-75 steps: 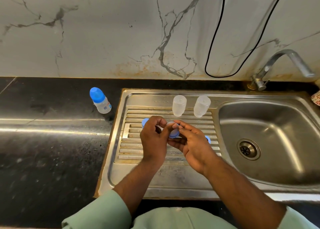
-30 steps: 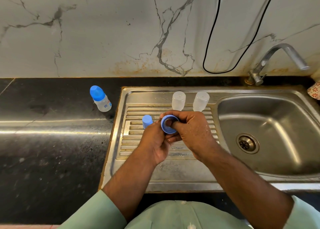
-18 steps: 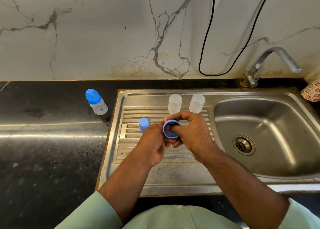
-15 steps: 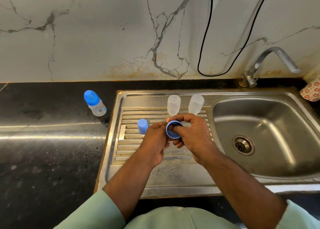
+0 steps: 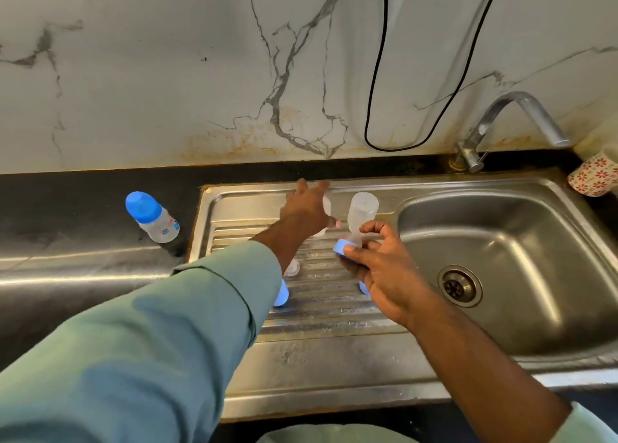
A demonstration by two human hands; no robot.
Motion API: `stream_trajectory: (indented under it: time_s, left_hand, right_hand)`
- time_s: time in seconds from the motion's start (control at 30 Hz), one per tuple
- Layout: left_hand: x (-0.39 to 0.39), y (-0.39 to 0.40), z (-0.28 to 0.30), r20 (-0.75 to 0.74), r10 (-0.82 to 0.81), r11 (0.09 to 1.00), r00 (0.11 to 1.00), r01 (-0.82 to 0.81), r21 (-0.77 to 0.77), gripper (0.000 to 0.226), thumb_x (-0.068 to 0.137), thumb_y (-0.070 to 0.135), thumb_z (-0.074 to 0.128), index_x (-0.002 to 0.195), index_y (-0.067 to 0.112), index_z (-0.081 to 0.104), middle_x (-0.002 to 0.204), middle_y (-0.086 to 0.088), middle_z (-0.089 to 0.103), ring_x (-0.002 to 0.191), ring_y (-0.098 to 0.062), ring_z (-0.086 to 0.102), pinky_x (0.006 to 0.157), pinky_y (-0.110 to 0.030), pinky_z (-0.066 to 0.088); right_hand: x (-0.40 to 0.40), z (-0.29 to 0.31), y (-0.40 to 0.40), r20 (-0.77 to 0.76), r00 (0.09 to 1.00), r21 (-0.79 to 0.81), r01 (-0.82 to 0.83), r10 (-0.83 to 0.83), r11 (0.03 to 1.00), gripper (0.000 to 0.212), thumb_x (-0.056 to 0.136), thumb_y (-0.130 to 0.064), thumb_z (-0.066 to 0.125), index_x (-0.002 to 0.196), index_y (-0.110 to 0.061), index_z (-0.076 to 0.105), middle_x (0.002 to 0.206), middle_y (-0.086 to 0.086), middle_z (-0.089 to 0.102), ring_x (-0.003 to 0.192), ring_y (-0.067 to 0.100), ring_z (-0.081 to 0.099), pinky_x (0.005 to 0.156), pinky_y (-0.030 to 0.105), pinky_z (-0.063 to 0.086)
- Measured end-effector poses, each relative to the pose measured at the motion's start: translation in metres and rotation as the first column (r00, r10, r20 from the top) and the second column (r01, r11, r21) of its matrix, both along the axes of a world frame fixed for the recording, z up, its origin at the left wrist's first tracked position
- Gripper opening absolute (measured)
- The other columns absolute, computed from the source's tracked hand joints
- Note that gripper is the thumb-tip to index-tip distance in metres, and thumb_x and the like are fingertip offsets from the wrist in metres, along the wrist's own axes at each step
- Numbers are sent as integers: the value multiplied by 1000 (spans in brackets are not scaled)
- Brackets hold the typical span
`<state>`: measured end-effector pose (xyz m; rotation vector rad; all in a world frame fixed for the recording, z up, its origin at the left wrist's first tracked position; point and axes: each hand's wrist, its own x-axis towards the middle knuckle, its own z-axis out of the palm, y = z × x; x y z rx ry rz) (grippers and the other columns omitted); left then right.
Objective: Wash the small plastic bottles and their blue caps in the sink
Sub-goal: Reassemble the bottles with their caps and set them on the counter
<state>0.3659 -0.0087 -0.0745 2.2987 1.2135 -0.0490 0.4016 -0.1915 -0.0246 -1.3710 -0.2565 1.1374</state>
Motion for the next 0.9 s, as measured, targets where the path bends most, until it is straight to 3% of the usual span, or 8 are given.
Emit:
stream_trajectory:
  time_s: [0.1,0.2,0.3,0.4,0.47,0.57,0.73,0.9]
  left_hand:
    - [-6,0,-3,188,2,999,982,-10,37,68,78,25,81,140,24,51,137,-8,54,123,-27,52,94,-30,44]
    - [-34,-8,10,646,272,957,714,-274,-100,52,73,25,86,121,18,64,116,1,65,102,-12,59,84,-14,45]
    - [-72,-29,28,610,648,762,455,-385,-522,37,73,31,86,103,19,70,104,-3,70,94,-20,68,76,-33,61]
    - [-108,-41,48,484,814,569,321,-274,-775,22,86,27,74,103,13,70,103,-10,69,86,-26,68,59,-30,58]
    - [-125,-49,62,425,840,508,336,-213,-835,29,87,30,72,109,12,68,106,-12,69,77,-26,67,56,-29,54]
    - [-142,-53,73,473,774,606,422,-276,-746,31,84,35,75,107,15,69,100,-10,71,67,-22,67,57,-29,56]
    - [-159,-58,88,400,806,489,436,-109,-865,47,81,41,73,116,11,64,106,-17,67,59,-20,62,56,-28,54]
    - [-168,-66,93,348,779,472,522,-123,-873,51,85,45,69,121,9,60,97,-16,65,51,-15,57,46,-23,49]
  right_hand:
    - [12,16,-6,708,703,24,-109,60,994,64,81,-2,75,121,-39,41,113,-3,62,101,11,63,85,23,55]
    - [32,10,5,964,225,168,-102,-142,980,59,79,-5,76,129,-21,48,114,-4,53,107,15,56,90,20,47]
    - [41,-3,17,884,414,-178,-135,219,975,35,75,-9,80,104,-21,64,109,-7,54,106,17,59,89,27,50]
    - [40,5,20,690,721,25,-109,61,994,36,72,-11,84,92,-34,66,98,-7,68,89,9,67,78,26,58]
    - [28,18,21,586,810,168,-126,4,978,36,69,-12,85,90,-35,69,98,-4,71,90,14,69,79,31,59]
    - [8,25,23,625,777,165,-227,76,960,40,69,-6,84,98,-28,69,104,-6,70,96,15,67,84,36,59]
    - [-8,29,16,666,727,164,-362,167,918,48,70,0,81,110,-22,68,114,-4,62,108,11,61,92,35,56]
    - [-13,30,13,858,492,143,-506,149,850,49,74,-5,80,111,-33,65,118,-12,60,114,12,60,95,30,54]
